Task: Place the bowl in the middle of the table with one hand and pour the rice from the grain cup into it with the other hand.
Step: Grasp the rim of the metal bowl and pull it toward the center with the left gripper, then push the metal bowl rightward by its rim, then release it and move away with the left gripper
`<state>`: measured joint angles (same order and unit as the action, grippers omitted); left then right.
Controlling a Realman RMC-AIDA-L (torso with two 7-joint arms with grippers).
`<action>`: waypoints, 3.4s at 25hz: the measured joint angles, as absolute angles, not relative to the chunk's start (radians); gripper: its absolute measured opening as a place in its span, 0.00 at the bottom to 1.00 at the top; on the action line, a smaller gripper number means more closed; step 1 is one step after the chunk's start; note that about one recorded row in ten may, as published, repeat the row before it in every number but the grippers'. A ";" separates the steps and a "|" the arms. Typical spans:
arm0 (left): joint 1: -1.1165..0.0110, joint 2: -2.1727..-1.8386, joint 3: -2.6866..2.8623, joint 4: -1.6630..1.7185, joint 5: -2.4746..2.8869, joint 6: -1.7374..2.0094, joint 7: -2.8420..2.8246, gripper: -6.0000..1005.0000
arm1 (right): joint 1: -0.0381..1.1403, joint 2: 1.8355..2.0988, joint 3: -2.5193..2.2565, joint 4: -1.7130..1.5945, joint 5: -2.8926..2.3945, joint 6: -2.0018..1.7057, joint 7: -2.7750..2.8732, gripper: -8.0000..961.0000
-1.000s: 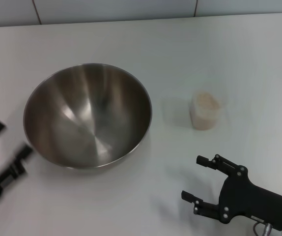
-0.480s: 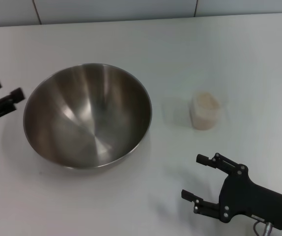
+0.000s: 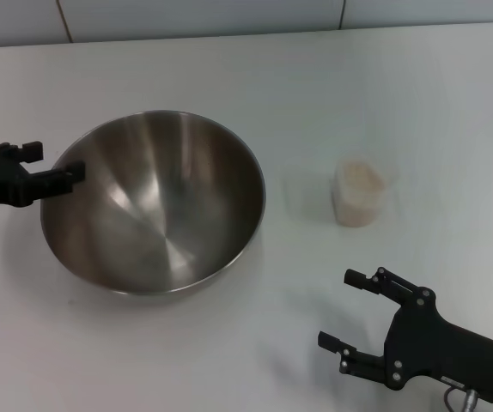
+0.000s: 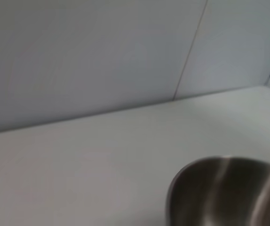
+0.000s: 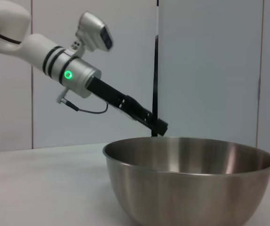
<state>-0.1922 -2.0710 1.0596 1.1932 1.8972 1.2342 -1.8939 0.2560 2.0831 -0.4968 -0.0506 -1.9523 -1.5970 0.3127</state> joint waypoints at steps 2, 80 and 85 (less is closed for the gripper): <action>-0.203 -2.071 1.061 1.190 1.925 1.226 -1.913 0.81 | 0.256 2.083 -0.497 -0.051 -1.952 -1.597 0.313 0.85; -0.636 -2.068 1.018 0.783 2.120 1.185 -2.079 0.15 | 0.261 2.082 -0.497 -0.055 -1.951 -1.591 0.314 0.85; -0.624 -2.064 1.017 0.810 2.085 1.215 -2.050 0.19 | 0.259 2.082 -0.497 -0.055 -1.951 -1.591 0.314 0.85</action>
